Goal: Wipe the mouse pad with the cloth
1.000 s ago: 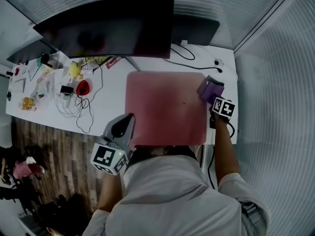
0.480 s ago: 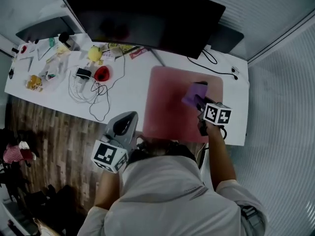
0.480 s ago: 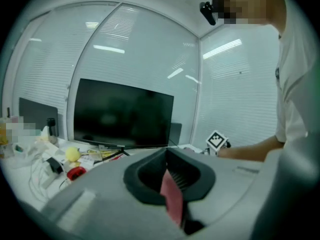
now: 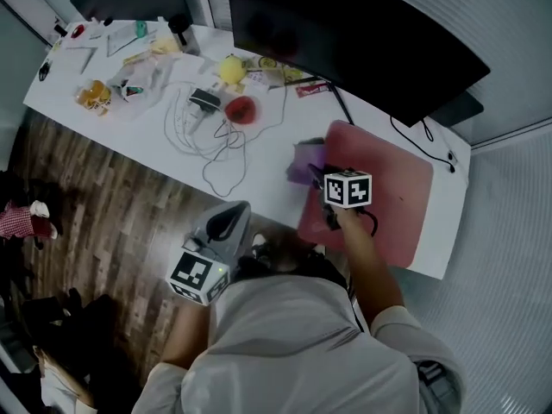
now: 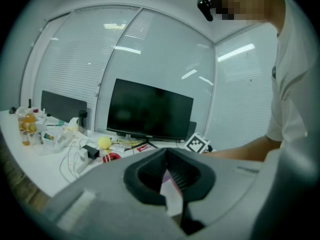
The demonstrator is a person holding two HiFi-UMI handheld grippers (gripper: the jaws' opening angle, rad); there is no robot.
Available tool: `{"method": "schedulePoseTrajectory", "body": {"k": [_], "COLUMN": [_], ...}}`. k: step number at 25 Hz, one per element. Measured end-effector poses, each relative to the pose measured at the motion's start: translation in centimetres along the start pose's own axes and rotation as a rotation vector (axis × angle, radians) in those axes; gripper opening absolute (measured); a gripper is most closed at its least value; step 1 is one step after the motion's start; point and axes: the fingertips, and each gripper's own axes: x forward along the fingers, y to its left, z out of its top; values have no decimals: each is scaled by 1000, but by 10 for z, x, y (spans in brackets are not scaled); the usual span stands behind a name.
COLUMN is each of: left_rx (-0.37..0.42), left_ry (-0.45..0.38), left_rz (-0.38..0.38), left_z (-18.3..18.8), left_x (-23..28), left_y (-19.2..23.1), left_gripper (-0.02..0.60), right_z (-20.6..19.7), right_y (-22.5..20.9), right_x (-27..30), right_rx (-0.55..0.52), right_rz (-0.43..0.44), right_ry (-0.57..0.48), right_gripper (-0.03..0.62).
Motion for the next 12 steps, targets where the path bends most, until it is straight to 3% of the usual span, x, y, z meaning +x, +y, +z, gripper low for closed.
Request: {"method": "schedulePoseTrajectory", "body": {"k": [5,12], "left_rx": [9,29], "left_ry": [13,42], "left_rz": [-30,-109], "left_z": [-5,-6], "left_x": [7,54], "left_y": [3,-48], "left_gripper": [3,3], "right_z": [-22,-54], "right_y": [-43,-118], "right_x": [18,-40], "right_rx": [48,139], "right_rz": [-119,-208], "right_ry": [69,51], "right_gripper": [57,57]}}
